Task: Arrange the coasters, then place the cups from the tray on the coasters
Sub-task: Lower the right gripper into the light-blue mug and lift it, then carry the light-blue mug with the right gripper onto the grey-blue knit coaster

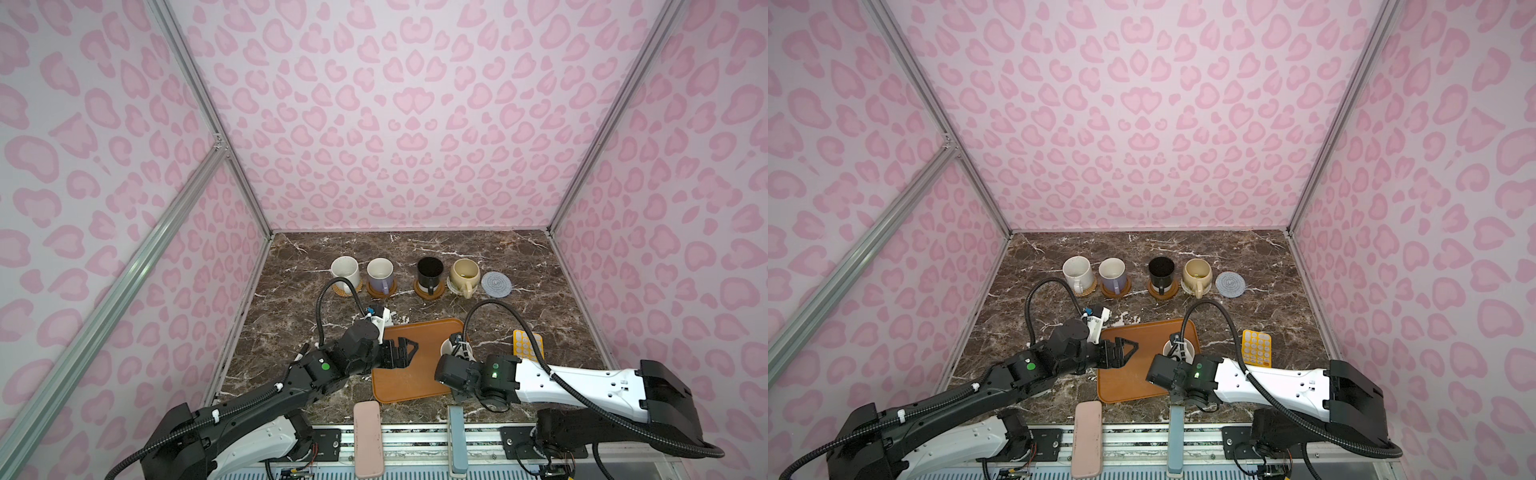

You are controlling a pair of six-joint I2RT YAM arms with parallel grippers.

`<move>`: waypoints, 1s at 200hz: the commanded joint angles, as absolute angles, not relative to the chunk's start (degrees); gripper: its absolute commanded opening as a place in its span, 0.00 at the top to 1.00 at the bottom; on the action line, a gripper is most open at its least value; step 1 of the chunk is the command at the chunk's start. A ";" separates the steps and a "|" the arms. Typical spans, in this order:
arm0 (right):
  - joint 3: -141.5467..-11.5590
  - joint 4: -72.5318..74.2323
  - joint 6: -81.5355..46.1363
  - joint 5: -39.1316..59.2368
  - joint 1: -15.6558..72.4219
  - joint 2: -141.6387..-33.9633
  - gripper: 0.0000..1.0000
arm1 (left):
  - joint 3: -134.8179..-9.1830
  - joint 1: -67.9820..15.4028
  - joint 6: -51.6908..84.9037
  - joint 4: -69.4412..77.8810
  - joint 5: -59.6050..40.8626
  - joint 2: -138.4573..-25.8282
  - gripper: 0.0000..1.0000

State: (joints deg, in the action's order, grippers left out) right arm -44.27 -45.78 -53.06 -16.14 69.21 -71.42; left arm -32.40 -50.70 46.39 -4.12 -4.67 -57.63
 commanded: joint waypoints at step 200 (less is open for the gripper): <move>-57.08 -33.16 -19.41 -2.43 9.18 -73.24 1.00 | -83.23 -50.14 33.13 -8.38 -5.04 -94.01 0.03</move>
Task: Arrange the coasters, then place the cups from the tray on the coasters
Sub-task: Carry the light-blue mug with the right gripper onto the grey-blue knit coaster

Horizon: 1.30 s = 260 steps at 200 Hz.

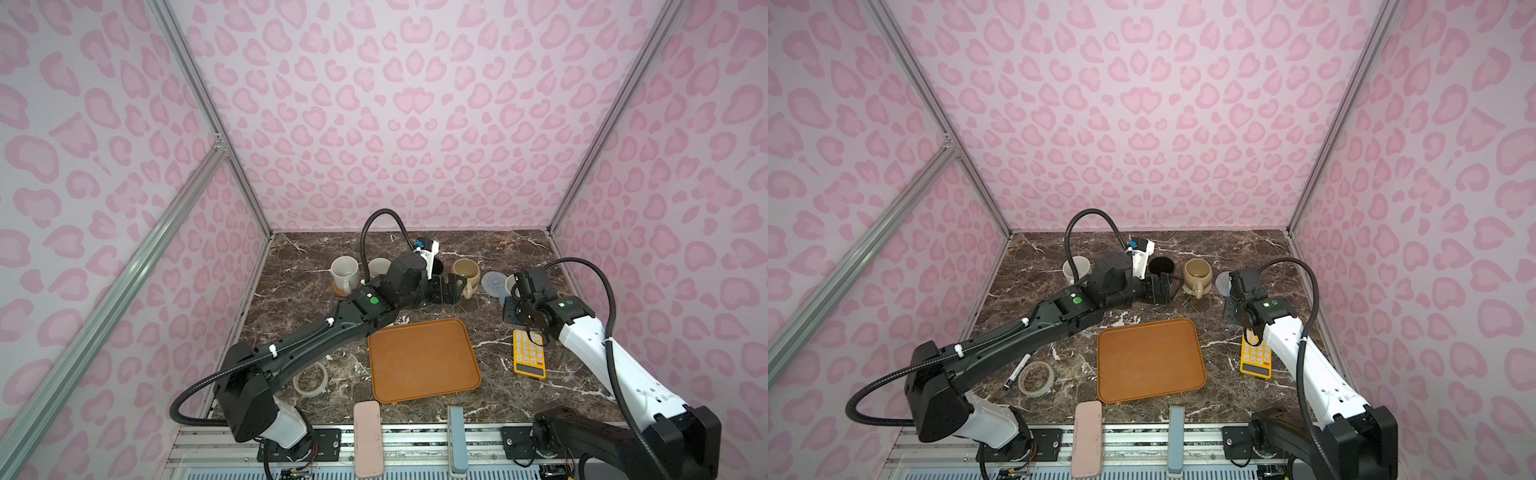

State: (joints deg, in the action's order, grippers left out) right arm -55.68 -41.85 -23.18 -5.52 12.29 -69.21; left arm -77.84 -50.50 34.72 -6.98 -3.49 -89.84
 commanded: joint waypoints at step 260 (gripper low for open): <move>-75.43 -30.25 -13.71 -1.47 5.70 -106.42 1.00 | -98.62 -46.78 33.82 -11.14 -8.14 -112.55 0.03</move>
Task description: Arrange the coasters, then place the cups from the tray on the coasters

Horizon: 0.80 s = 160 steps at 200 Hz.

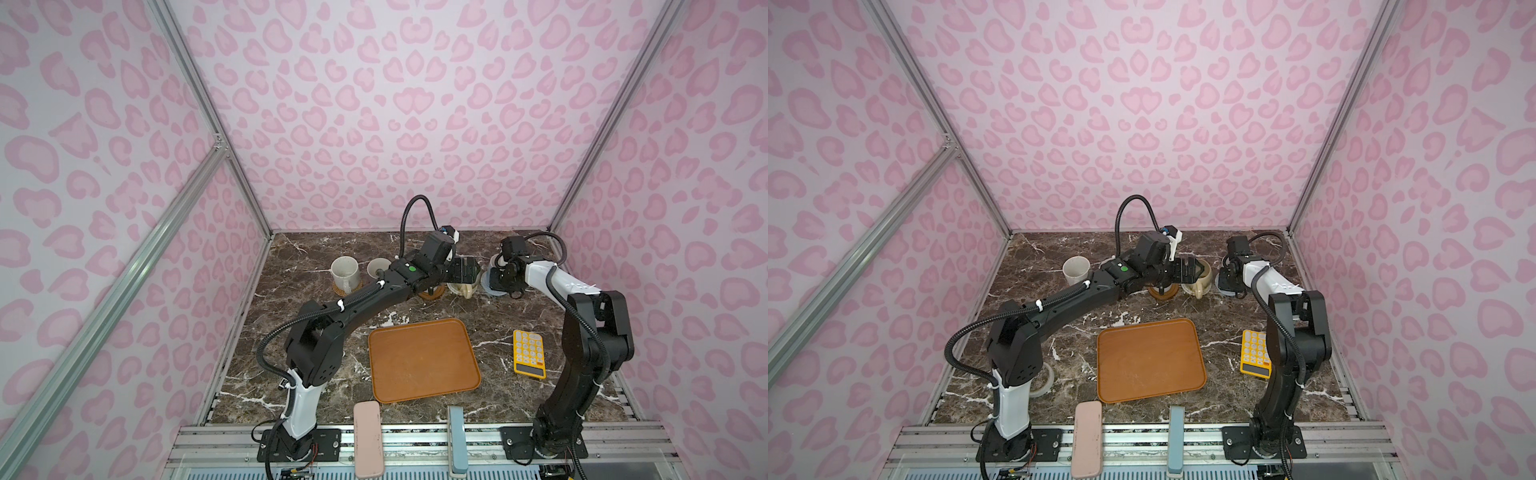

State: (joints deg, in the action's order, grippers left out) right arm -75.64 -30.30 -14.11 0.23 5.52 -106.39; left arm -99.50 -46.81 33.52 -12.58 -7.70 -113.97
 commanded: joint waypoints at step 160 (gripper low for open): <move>-72.22 -35.62 -18.54 -6.61 8.01 -93.42 0.37 | -75.07 -44.18 33.78 -5.28 1.76 -88.68 0.03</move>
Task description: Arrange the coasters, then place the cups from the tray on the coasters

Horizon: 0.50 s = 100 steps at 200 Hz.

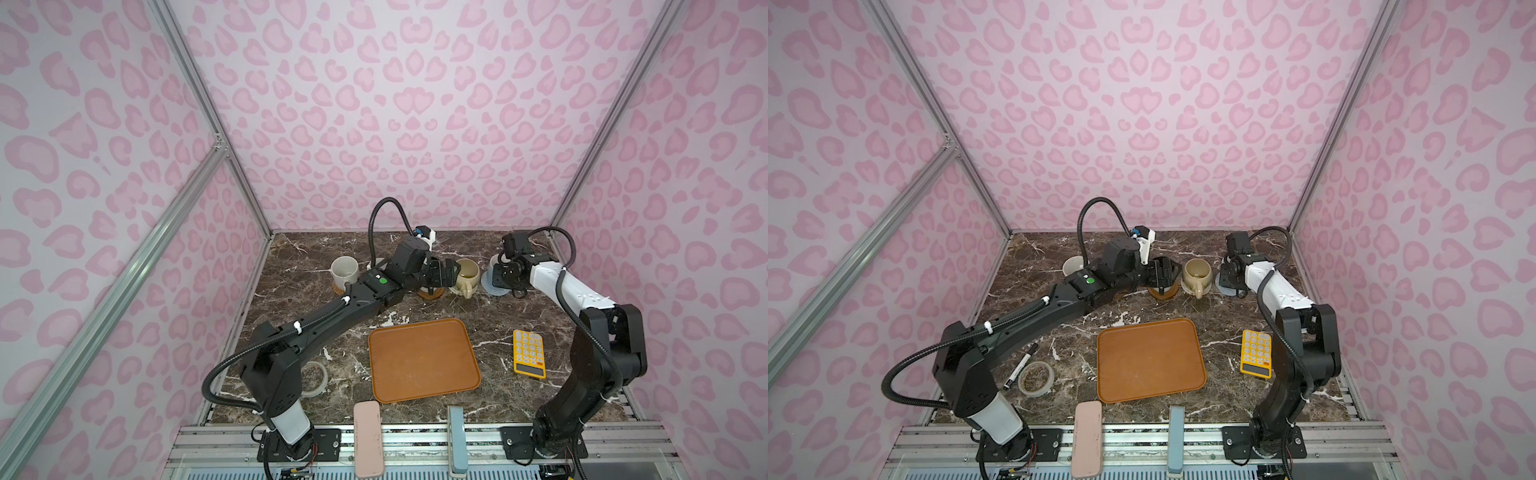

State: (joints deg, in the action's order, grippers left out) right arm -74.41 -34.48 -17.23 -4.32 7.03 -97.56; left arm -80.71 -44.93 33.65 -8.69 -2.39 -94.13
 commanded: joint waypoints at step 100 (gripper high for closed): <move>-37.81 -7.48 -14.82 -9.66 12.12 -60.92 0.19 | -35.47 -35.85 11.87 6.12 44.05 -51.97 0.04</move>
State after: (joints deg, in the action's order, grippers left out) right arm -44.75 -20.69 -15.97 -8.14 12.71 -63.66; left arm -42.63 -39.27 21.41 -1.85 29.74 -56.58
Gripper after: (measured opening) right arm 0.803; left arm 0.958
